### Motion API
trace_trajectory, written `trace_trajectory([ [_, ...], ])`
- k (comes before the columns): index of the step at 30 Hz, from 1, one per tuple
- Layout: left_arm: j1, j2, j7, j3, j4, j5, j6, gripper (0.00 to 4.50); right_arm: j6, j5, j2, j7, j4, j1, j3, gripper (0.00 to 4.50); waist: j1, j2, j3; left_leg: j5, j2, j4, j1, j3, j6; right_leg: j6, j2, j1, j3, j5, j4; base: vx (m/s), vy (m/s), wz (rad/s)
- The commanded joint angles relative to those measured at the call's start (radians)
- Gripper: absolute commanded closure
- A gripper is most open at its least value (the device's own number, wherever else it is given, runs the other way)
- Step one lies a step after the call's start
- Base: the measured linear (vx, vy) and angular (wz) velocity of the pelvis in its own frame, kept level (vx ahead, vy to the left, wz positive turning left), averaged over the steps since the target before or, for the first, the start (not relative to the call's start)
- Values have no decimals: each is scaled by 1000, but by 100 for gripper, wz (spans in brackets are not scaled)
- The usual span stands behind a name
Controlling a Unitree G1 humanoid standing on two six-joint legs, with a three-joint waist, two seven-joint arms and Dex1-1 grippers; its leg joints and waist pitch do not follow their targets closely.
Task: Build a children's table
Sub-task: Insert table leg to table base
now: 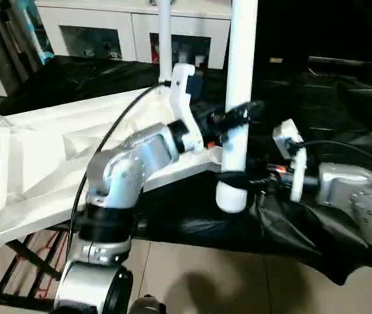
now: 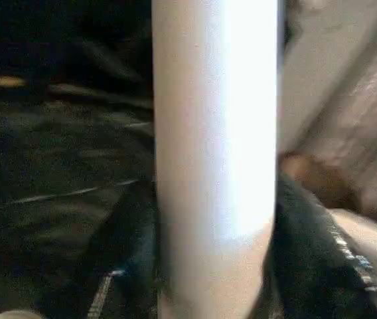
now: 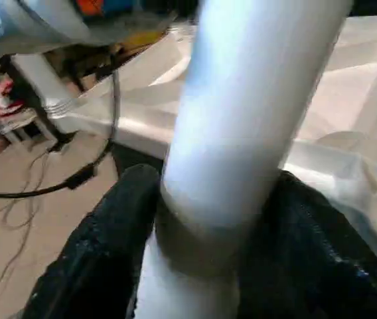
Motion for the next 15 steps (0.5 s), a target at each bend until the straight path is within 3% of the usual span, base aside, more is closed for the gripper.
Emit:
trace_trajectory([
  [1,-22,4,36,-19,-7,39,-15,260,-13,-13,7,-32,-4,-22,-9,144,2,-25,-75,-118,68,-69,24,-29,4,-180,-71,41,46,-130,-69,0,0,0],
  [2,-25,-1,52,-24,-14,49,-21,263,-6,-14,17,-49,2,-26,-12,142,1,-30,-75,-110,68,-68,24,-29,7,-184,-70,41,45,-117,-68,0,0,0],
  [5,-28,-5,66,-39,-36,65,-23,268,7,-14,25,-61,9,-32,-14,141,2,-26,-76,-101,69,-67,24,-28,11,-196,-70,40,45,-94,-64,0,0,0],
  [8,-31,-13,79,-44,-45,77,-30,269,28,-2,31,-66,20,-39,-21,141,1,-31,-75,-98,68,-66,23,-27,16,-199,-71,41,45,-94,-64,0,0,0],
  [15,-34,-22,87,-39,-52,80,-45,269,59,6,35,-82,42,-50,-21,141,1,-36,-74,-121,68,-69,25,-27,0,-193,-73,41,45,-118,-67,0,0,0],
])
